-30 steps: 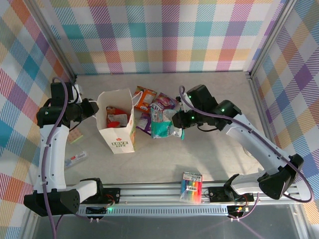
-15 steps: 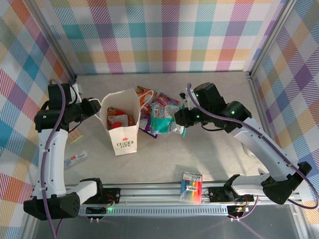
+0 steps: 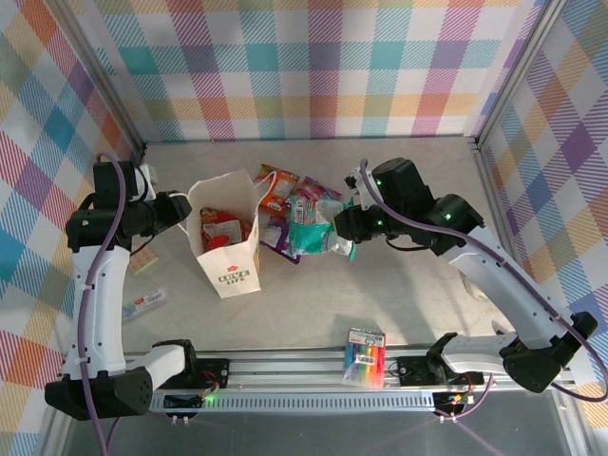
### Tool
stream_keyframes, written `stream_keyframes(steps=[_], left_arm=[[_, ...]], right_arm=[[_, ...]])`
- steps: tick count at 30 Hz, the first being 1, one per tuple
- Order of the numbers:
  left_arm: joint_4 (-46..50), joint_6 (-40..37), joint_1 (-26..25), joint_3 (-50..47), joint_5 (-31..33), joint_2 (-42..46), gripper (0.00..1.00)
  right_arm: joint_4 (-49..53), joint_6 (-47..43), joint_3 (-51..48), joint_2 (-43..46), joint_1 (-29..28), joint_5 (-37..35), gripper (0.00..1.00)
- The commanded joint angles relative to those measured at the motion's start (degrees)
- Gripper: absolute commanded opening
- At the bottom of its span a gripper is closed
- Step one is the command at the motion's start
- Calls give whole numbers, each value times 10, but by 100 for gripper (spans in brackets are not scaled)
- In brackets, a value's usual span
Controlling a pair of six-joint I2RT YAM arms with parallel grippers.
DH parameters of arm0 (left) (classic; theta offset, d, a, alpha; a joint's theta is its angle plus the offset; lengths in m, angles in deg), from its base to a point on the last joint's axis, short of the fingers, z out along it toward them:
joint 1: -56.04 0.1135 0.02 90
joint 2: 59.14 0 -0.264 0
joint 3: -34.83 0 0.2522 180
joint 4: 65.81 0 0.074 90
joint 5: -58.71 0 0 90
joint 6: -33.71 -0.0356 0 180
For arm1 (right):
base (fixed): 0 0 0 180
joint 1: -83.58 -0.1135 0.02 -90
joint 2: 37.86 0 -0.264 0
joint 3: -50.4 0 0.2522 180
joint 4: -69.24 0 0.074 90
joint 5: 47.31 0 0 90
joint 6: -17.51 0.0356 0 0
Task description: Place the snacks into the paper bag
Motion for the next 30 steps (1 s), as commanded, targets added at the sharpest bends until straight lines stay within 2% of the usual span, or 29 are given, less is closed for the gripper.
stream_keyframes(steps=[1, 16, 26, 30], left_arm=[[28, -22, 0, -6, 25, 7, 42], [94, -48, 0, -24, 65, 22, 47], [131, -95, -1, 1, -34, 34, 49], [124, -98, -1, 17, -47, 47, 52]], right_arm=[[-19, 2, 3, 17, -3, 2, 24], [-23, 2, 9, 17, -3, 4, 24], [-20, -5, 8, 28, -3, -3, 24], [-21, -6, 6, 32, -3, -6, 24]])
